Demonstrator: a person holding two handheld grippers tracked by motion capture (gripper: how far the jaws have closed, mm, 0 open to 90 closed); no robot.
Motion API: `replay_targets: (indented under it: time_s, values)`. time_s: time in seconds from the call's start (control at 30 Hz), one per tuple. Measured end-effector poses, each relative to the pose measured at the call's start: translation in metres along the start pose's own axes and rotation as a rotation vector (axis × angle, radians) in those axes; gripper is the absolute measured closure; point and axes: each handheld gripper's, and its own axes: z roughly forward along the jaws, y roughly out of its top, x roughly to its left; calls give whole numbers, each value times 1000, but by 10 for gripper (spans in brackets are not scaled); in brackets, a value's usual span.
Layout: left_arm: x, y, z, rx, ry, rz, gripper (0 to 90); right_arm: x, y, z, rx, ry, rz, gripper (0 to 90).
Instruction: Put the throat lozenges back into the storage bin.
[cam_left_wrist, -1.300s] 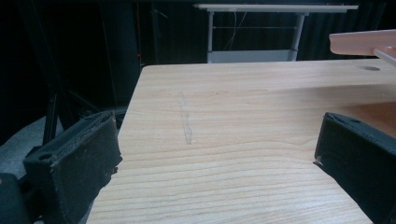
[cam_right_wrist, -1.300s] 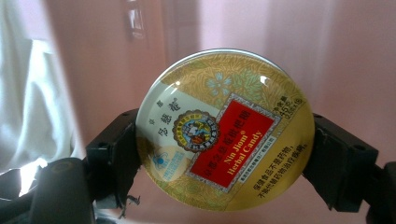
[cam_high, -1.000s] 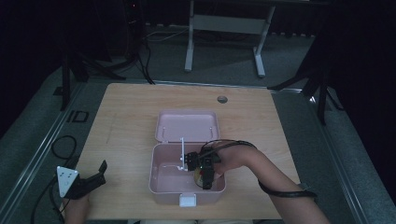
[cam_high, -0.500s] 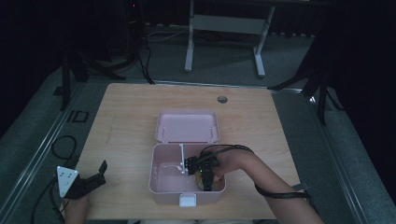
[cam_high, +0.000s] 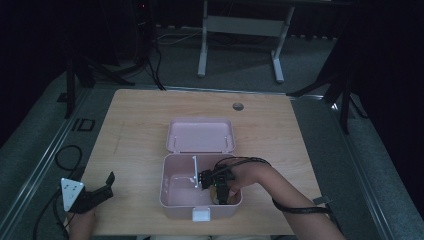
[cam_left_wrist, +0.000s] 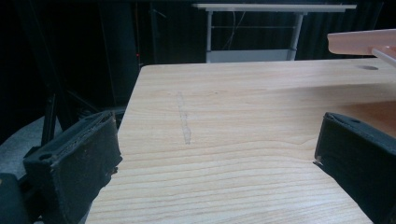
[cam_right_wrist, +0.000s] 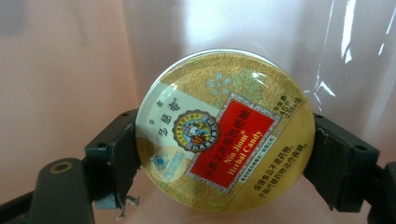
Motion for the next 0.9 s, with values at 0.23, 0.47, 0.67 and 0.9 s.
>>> replay_targets:
  time_s: [0.23, 0.47, 0.67, 0.9]
  values:
    - [0, 0, 0, -1, 0, 0, 5, 0, 0, -3, 2, 6, 13, 171]
    - [0, 0, 0, 0, 2, 1, 5, 4, -4, -28, -52, -47, 3, 161]
    - [0, 0, 0, 0, 0, 0, 5, 9, -16, -62, -145, -89, 6, 161]
    - [1, 0, -1, -10, 0, -5, 5, 14, -45, -95, -241, -163, 40, 134]
